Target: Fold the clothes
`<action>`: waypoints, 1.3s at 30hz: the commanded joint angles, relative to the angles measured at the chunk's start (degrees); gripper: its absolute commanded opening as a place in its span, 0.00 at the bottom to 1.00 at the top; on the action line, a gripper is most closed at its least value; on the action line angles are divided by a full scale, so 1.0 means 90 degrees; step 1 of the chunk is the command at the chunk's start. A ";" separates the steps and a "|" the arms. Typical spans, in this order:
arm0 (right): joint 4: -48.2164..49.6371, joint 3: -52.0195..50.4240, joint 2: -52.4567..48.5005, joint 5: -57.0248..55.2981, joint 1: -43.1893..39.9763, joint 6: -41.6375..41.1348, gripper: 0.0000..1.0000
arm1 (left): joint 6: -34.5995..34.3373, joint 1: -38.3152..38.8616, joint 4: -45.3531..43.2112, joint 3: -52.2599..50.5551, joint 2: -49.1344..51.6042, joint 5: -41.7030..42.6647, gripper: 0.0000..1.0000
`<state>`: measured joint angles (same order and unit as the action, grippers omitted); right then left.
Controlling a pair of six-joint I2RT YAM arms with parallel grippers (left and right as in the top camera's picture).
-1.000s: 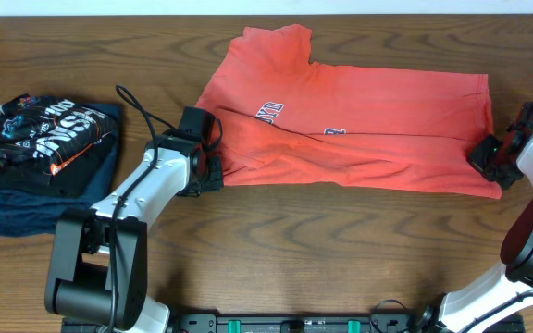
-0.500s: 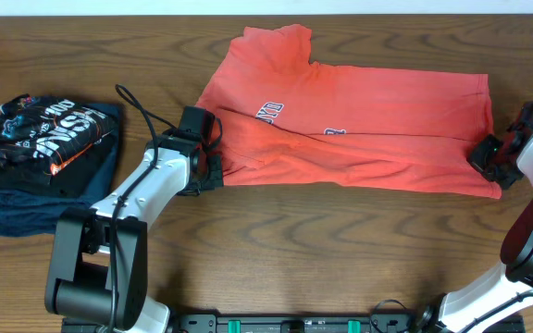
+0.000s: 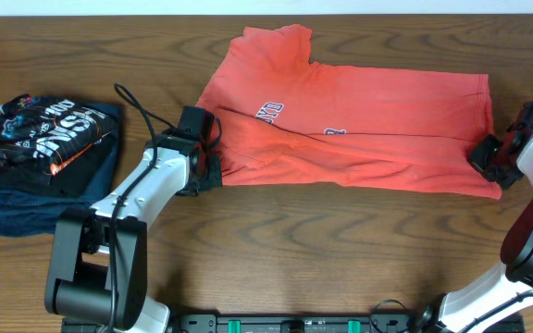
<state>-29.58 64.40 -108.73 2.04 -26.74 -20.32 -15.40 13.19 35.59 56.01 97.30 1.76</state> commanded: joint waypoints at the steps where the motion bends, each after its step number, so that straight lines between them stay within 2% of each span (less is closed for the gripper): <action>1: -0.0097 -0.0032 -0.0087 -0.0206 -0.0034 0.0078 0.09 | 0.0000 -0.0010 0.0189 0.0192 -0.0063 0.0228 0.17; 2: -0.0097 -0.0032 -0.0087 -0.0206 -0.0034 0.0078 0.08 | -0.0002 -0.0010 0.0209 0.0189 -0.0063 0.0231 0.23; 5: -0.0109 -0.0032 -0.0087 -0.0206 -0.0034 0.0078 0.09 | 0.0007 -0.0002 0.0199 0.0165 -0.0058 0.0231 0.32; 10: -0.0146 -0.0032 -0.0087 -0.0206 -0.0034 0.0080 0.09 | 0.0255 0.0046 0.0010 0.0134 -0.0058 0.0228 0.41; 23: -0.0143 -0.0032 -0.0087 -0.0206 -0.0034 0.0078 0.09 | 0.0352 0.0114 -0.0389 0.0041 0.0250 0.0228 0.41; 29: -0.0146 -0.0032 -0.0087 -0.0206 -0.0034 0.0080 0.09 | 0.0352 0.0114 -0.0517 0.0041 0.0253 0.0075 0.19; 31: -0.0146 -0.0032 -0.0087 -0.0206 -0.0034 0.0080 0.09 | 0.0352 0.0112 -0.0522 0.0041 0.0253 -0.0049 0.07; 35: -0.0146 -0.0032 -0.0087 -0.0206 -0.0034 0.0080 0.09 | 0.0352 0.0109 -0.0520 0.0041 0.0250 -0.0551 0.06; 39: -0.0148 -0.0032 -0.0087 -0.0231 -0.0034 0.0080 0.09 | 0.0296 0.0095 -0.0522 0.0063 0.0250 -0.1916 0.06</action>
<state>-30.02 64.47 -108.73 1.85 -26.74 -20.32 -12.60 14.15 30.81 56.01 99.02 -3.92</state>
